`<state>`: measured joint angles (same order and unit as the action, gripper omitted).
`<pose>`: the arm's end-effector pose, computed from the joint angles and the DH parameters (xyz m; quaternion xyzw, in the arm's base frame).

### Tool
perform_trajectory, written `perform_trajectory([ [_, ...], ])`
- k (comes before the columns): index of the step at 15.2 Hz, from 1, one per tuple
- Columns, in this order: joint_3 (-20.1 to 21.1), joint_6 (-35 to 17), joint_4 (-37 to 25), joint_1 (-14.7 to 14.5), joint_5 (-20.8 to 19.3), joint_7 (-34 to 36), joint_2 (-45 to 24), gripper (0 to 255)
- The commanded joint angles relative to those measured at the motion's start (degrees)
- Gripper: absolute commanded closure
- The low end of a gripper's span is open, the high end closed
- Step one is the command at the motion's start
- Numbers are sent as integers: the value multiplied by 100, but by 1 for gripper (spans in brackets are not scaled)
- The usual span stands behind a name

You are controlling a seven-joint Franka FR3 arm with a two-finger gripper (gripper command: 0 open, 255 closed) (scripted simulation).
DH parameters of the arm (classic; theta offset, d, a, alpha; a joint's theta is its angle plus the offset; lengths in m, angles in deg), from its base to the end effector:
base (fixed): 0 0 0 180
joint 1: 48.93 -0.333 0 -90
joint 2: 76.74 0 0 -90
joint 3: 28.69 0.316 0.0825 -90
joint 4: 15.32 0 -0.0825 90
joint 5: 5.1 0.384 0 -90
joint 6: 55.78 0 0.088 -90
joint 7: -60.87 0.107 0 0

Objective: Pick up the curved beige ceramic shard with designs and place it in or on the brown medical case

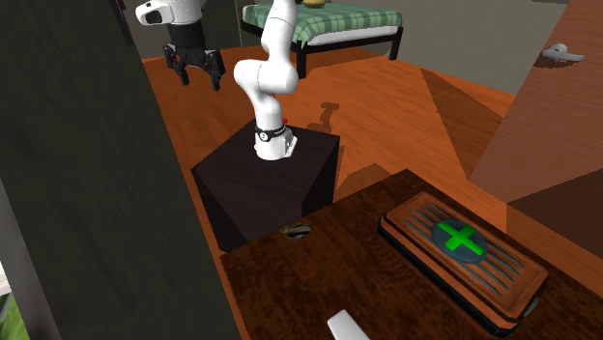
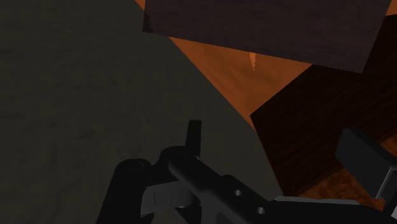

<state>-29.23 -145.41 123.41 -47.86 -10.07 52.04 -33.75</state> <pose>0.3110 -0.0187 0.5487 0.9956 0.0663 -0.0566 0.0352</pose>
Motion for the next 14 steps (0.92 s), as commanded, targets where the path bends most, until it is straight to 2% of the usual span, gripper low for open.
perform_trajectory([
  [1, 0, 0, 0, 0, 0, 0, 0, 0],
  [8, 833, -824, 825, -94, 871, 1673, 140, 0],
  [14, 1644, -1768, 1164, -202, 1598, 3084, -243, 0],
])
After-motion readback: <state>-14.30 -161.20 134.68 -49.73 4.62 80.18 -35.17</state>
